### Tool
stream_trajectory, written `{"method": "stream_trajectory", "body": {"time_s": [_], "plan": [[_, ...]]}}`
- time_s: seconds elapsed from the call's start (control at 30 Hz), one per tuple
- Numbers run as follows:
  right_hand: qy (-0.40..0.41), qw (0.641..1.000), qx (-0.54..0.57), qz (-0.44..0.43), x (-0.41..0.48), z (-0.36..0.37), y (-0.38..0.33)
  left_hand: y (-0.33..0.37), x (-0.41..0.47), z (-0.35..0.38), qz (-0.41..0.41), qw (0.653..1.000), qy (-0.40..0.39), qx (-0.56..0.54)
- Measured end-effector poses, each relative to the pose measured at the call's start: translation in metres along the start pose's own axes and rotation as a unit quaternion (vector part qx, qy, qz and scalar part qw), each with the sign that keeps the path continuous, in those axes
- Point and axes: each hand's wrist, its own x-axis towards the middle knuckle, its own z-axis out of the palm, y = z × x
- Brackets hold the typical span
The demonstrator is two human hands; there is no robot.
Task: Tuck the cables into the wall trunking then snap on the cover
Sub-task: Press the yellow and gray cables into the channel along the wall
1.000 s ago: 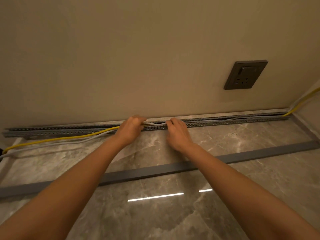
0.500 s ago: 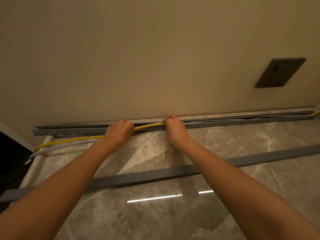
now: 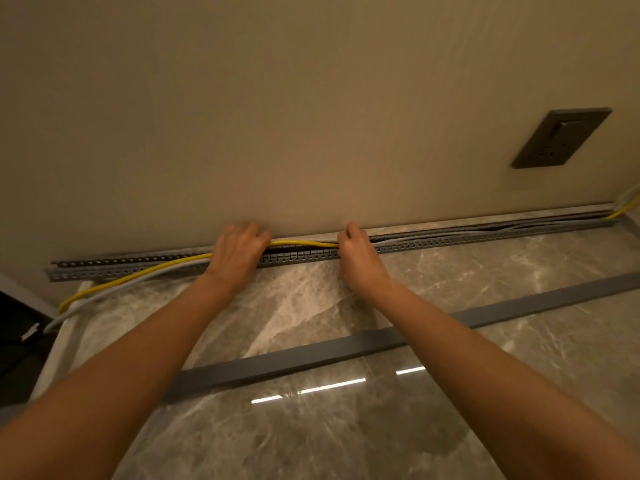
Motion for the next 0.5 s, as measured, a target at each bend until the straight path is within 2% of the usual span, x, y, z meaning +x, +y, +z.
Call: {"method": "stream_trajectory", "body": {"time_s": [0.1,0.3,0.5], "plan": [[-0.002,1.0,0.001,-0.004,-0.001,0.002,0.004,0.003,0.0,0.008,-0.025,0.995,0.005,-0.094],[0.006,1.0,0.014,0.003,0.0,0.001,0.006,0.025,0.011,0.013,-0.014,0.973,0.02,-0.228],[0.01,1.0,0.011,0.012,0.002,-0.004,0.01,0.04,0.025,0.012,-0.119,0.938,0.021,-0.325]]}}
